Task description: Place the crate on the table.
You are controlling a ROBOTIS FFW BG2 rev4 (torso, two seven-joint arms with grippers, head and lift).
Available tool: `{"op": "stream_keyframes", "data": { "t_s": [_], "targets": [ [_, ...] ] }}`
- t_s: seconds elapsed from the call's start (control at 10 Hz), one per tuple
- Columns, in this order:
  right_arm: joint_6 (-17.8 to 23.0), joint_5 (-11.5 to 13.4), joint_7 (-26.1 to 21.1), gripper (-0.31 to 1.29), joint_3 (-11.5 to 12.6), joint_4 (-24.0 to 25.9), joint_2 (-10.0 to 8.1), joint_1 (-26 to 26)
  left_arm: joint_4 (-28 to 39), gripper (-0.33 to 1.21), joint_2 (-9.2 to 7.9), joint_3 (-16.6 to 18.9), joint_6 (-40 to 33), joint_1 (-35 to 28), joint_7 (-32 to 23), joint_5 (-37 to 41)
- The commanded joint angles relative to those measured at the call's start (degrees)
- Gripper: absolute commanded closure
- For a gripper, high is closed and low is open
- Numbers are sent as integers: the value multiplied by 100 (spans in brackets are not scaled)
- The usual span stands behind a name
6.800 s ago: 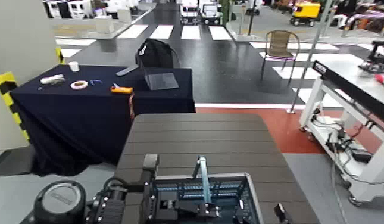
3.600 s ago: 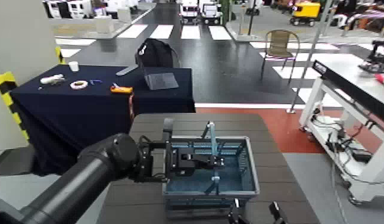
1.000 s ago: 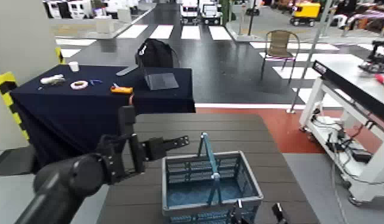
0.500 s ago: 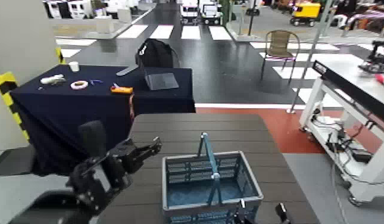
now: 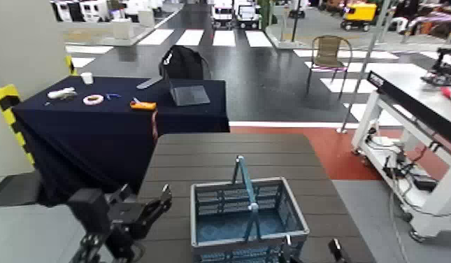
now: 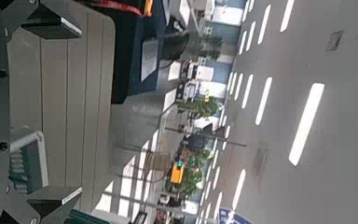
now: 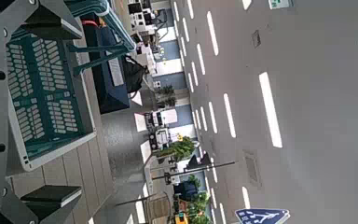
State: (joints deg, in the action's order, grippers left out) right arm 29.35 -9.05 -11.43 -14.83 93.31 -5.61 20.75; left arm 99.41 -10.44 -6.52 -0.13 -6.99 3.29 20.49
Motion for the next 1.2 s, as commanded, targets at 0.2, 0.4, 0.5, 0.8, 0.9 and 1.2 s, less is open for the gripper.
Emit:
{"op": "stream_keyframes", "data": {
  "t_s": [0.2,0.4,0.5,0.8,0.9,1.2],
  "targets": [
    [-35,88,-9,13,25,56,-2,26,-247,13,42,-226,-1622,-769,-882,-572],
    [-44,96,-9,13,42,65,7,35,-247,13,121,-156,-1824,-988,-935,-862],
    [-44,96,-9,13,42,65,7,43,-229,13,121,-165,-1859,-1076,-970,-915],
    [-44,149,-26,13,95,74,33,70,-133,13,103,-191,-1886,-1252,-1164,-1047],
    [-52,184,-53,13,95,82,33,70,-133,13,95,-200,-1886,-1261,-1164,-1065],
    [-140,237,-79,13,104,126,33,79,-124,13,86,-209,-1877,-1261,-1164,-1056]
  ]
}}
